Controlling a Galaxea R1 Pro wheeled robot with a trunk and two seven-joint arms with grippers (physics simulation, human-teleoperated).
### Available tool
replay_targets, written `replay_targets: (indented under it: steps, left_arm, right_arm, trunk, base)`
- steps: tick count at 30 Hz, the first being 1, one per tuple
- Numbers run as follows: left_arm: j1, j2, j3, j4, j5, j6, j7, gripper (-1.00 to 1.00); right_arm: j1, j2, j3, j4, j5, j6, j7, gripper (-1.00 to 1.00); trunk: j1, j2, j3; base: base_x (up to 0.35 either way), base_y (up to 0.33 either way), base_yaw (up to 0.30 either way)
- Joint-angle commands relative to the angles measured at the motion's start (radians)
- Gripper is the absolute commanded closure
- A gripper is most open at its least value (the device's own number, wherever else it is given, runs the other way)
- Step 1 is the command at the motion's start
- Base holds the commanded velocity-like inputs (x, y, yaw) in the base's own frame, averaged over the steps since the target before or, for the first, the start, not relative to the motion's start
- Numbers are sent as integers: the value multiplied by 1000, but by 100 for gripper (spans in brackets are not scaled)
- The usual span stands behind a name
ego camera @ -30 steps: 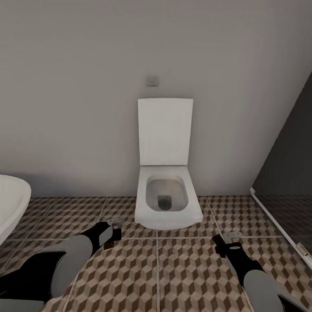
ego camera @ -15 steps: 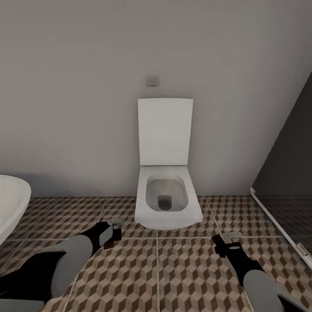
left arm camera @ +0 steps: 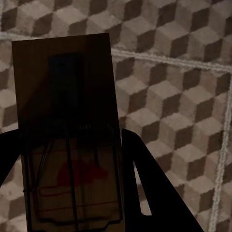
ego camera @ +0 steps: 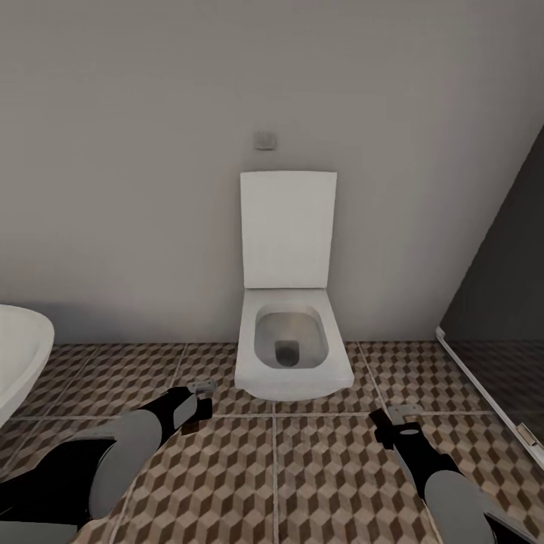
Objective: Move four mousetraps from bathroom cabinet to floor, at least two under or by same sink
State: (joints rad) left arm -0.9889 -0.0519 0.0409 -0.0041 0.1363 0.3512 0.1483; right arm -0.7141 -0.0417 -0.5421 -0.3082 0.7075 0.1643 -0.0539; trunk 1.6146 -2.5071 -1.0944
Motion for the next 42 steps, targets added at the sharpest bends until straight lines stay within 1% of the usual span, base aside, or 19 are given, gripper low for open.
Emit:
replay_targets:
  steps: [1,21,30,35,38,42]
  left_arm:
    - [0,-1,4,-1,6,3,5,100]
    - [0,-1,4,-2,5,3,5,100]
    - [0,0,4,-1,6,3,4,100]
    - [0,2,4,-1,5,3,4,100]
    - [0,2,4,-1,4,1,4,100]
    - [0,2,4,1,5,-29,3,100]
  right_arm:
    - [-1,1,-3,0,6,3,-6,100]
    - [-1,-1,-2,0,6,4,0,100]
    - [-1,11,3,0,7,3,-12,100]
    - [-1,11,2,0,7,1,-6,100]
    - [-1,10,1,6,7,-9,-4,100]
    - [-1,13,1,18,5,-70,-10,100]
  trunk:
    - [0,0,-1]
    - [0,0,-1]
    - [0,0,-1]
    - [0,0,-1]
    - [0,0,-1]
    - [0,0,-1]
  base:
    - [0,0,0]
    - [0,0,0]
    - [0,0,0]
    - [0,0,0]
    - [0,0,0]
    - [0,0,0]
